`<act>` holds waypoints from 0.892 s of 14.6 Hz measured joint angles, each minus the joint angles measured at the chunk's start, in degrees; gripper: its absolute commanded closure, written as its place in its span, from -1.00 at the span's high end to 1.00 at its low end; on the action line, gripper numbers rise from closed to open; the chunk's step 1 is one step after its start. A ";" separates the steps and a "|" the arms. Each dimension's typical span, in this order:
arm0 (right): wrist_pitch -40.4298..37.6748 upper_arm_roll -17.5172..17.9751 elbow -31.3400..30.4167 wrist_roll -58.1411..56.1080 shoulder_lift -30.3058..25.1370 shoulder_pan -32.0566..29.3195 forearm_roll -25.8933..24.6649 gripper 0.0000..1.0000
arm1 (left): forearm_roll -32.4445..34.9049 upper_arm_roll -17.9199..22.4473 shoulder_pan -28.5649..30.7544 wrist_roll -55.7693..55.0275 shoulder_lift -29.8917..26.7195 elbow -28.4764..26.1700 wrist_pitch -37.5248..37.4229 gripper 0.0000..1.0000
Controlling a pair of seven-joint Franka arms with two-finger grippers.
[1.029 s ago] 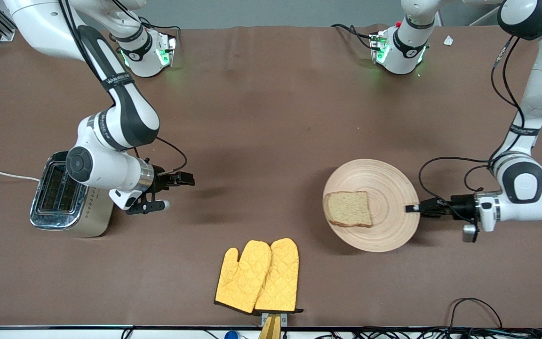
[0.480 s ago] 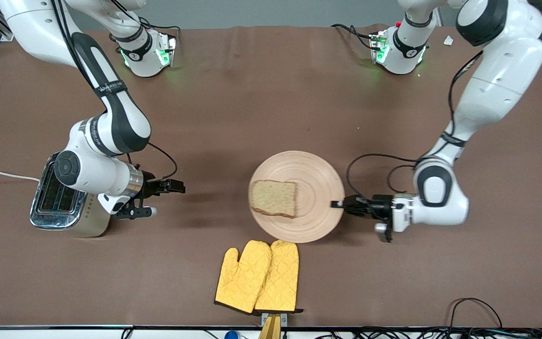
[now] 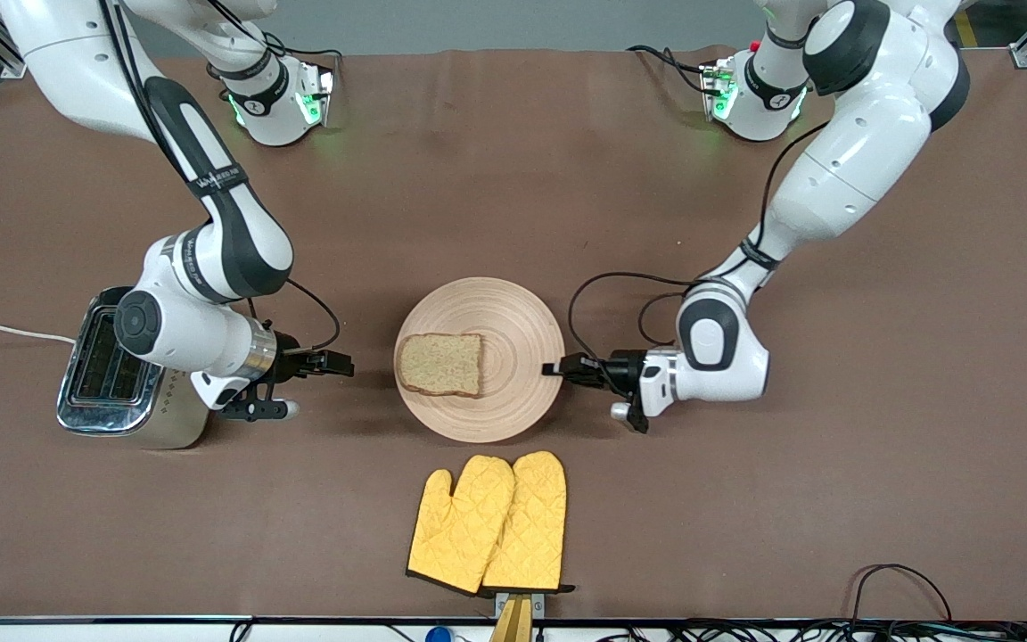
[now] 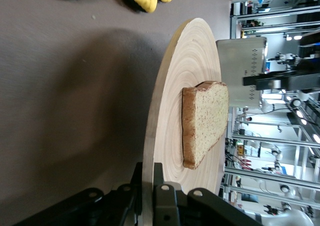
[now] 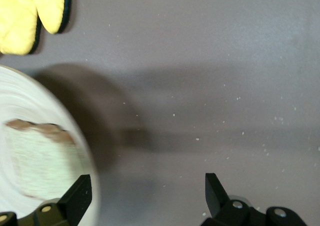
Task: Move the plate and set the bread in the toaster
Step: 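Push the wooden plate with the left gripper toward the right gripper, then move the right gripper over the bread slice on the plate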
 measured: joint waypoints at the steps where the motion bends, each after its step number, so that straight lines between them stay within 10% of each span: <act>1: -0.01 0.18 -0.62 1.48 -0.84 0.34 0.00 1.00 | -0.49 0.01 -1.22 -0.14 0.16 0.00 1.99 -0.81; 4: 3.93 0.48 -4.76 3.67 -2.62 1.69 0.00 1.00 | -3.36 0.04 -4.61 -0.24 0.87 0.02 6.75 -0.34; 5: 8.17 0.56 -7.43 4.09 -2.71 2.54 -0.04 1.00 | -4.24 0.04 -5.20 -0.24 1.06 0.07 6.99 0.00; 6: 12.19 0.58 -10.19 4.37 -2.65 3.65 -0.10 1.00 | -4.74 0.03 -5.39 -0.54 1.09 0.13 7.00 0.80; 7: 14.79 0.58 -12.43 4.75 -2.62 4.79 -0.18 1.00 | -4.88 0.03 -5.32 -1.90 1.09 0.34 7.01 1.00; 10: 16.65 0.56 -14.71 7.00 -2.75 7.30 -1.45 0.97 | -4.87 0.54 -4.47 -8.45 0.88 2.08 7.03 1.00; 13: 16.10 0.50 -14.86 11.31 -2.96 8.30 -5.03 0.47 | -4.87 2.90 -3.77 -14.18 -0.22 4.61 7.10 1.00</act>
